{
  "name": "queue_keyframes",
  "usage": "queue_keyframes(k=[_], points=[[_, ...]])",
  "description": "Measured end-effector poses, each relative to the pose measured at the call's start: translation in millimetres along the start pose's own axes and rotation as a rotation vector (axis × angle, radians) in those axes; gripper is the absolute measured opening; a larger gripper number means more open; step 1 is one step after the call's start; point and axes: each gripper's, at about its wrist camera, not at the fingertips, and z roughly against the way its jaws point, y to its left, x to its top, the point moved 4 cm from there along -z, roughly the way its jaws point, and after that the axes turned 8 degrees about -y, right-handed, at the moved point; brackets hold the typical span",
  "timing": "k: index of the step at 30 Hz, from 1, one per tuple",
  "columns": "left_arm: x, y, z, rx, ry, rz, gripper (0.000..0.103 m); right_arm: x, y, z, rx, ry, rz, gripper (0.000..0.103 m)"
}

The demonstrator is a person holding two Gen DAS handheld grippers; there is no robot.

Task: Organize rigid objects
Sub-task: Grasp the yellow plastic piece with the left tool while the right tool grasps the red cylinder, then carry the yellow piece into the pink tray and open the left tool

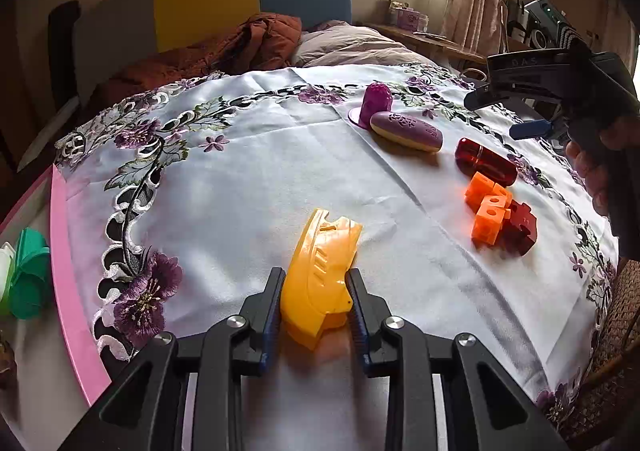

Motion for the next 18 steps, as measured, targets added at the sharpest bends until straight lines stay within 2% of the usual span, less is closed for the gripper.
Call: queue_keyframes(k=[3,7,12,13,14,15,16,18], points=[[0,0,1,0.002,-0.003,0.009,0.03,-2,7,-1,0.001,0.011,0.04,0.076],[-1,-1,1,0.006,-0.007,0.013,0.03,-15,11,-15,0.0,0.116,0.084,0.074],[0,0,1,0.002,-0.009,0.028,0.03,-33,23,-24,-0.006,0.187,0.194,0.072],[0,0,2,0.001,-0.01,0.031,0.03,-36,25,-26,-0.027,0.195,0.229,0.067],[0,1,2,-0.001,-0.011,0.036,0.03,-40,27,-28,-0.059,0.206,0.27,0.043],[0,1,2,-0.002,-0.013,0.041,0.03,-42,29,-29,-0.087,0.197,0.315,0.032],[0,1,2,-0.002,-0.015,0.044,0.03,-43,32,-27,-0.085,0.186,0.337,0.025],[0,1,2,0.0,-0.017,0.049,0.03,-45,36,-27,-0.077,0.184,0.36,0.026]])
